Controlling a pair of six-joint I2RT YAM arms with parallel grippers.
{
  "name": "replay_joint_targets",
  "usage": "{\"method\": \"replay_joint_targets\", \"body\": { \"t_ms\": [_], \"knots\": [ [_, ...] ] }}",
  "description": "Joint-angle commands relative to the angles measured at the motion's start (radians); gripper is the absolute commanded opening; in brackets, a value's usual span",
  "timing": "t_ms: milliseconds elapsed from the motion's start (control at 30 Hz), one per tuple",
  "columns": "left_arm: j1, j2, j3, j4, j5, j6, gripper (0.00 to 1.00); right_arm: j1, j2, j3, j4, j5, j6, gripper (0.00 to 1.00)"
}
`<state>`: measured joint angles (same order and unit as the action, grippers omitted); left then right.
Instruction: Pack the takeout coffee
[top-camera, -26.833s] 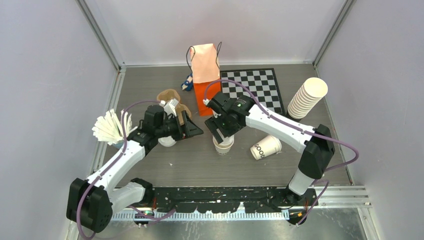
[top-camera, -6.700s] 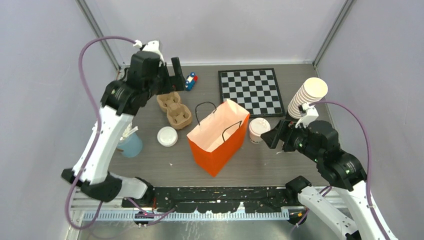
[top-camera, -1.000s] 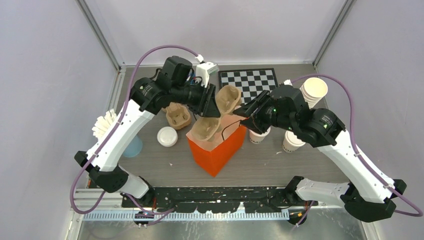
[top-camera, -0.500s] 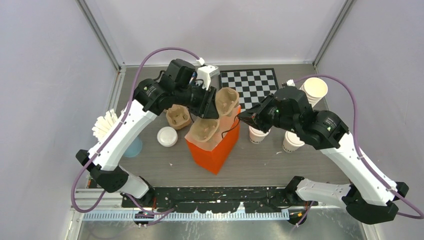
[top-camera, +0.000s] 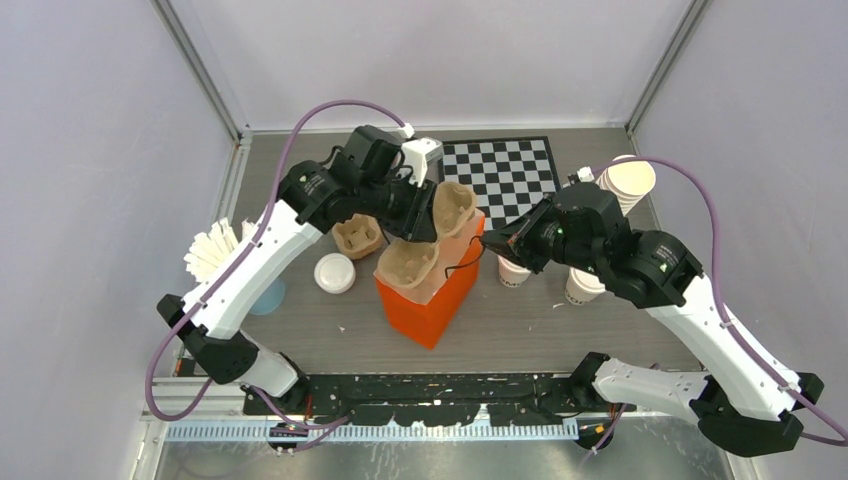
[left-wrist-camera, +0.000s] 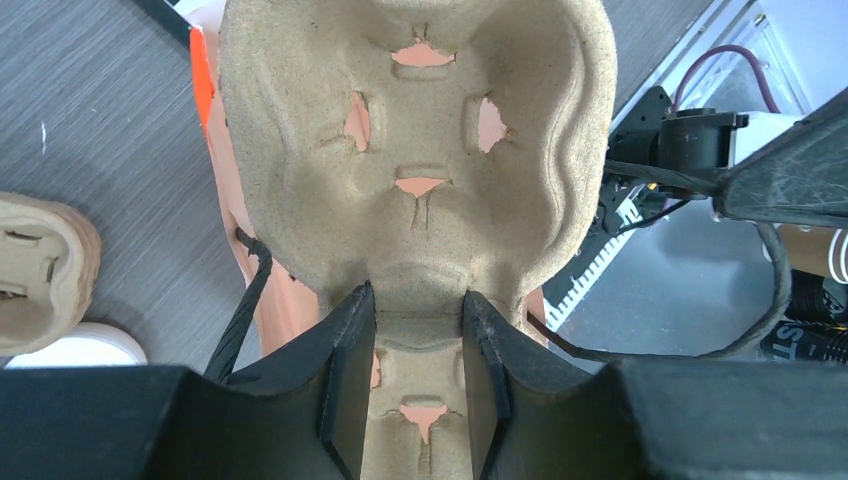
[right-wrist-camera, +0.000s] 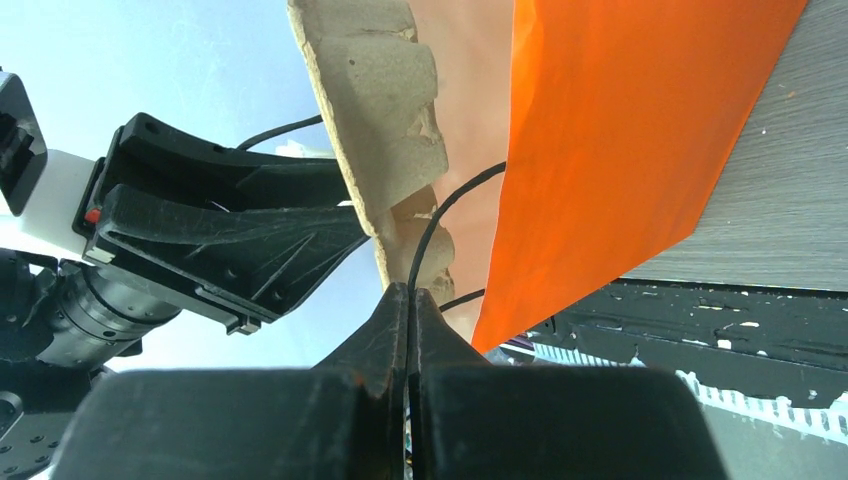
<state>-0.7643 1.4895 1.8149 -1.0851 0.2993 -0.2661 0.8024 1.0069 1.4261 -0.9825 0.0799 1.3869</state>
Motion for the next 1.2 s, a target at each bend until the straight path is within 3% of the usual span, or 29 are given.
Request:
{"method": "replay_joint_targets", "body": {
  "t_ms": [0,333,567,833,1167],
  "knots": [
    [-0.016,-0.001,0.011,-0.01,-0.077,-0.019,0.23,0.004,-0.029,-0.013,0.04,0.018,-0.006,0.01],
    [-0.024,-0.001,-0.058,0.062,-0.119,-0.068,0.22,0.004,-0.04,-0.025,0.037,0.011,-0.012,0.0],
    [-0.029,-0.007,-0.089,0.158,-0.006,-0.132,0.23,0.004,-0.039,-0.033,0.039,0.006,-0.02,0.0],
    [-0.032,-0.005,-0.067,0.154,-0.055,-0.144,0.2,0.004,-0.035,-0.015,0.04,0.016,-0.047,0.0],
    [-0.033,-0.039,-0.068,0.185,-0.003,-0.176,0.21,0.005,-0.039,-0.023,0.046,0.02,-0.053,0.0]
  ]
}}
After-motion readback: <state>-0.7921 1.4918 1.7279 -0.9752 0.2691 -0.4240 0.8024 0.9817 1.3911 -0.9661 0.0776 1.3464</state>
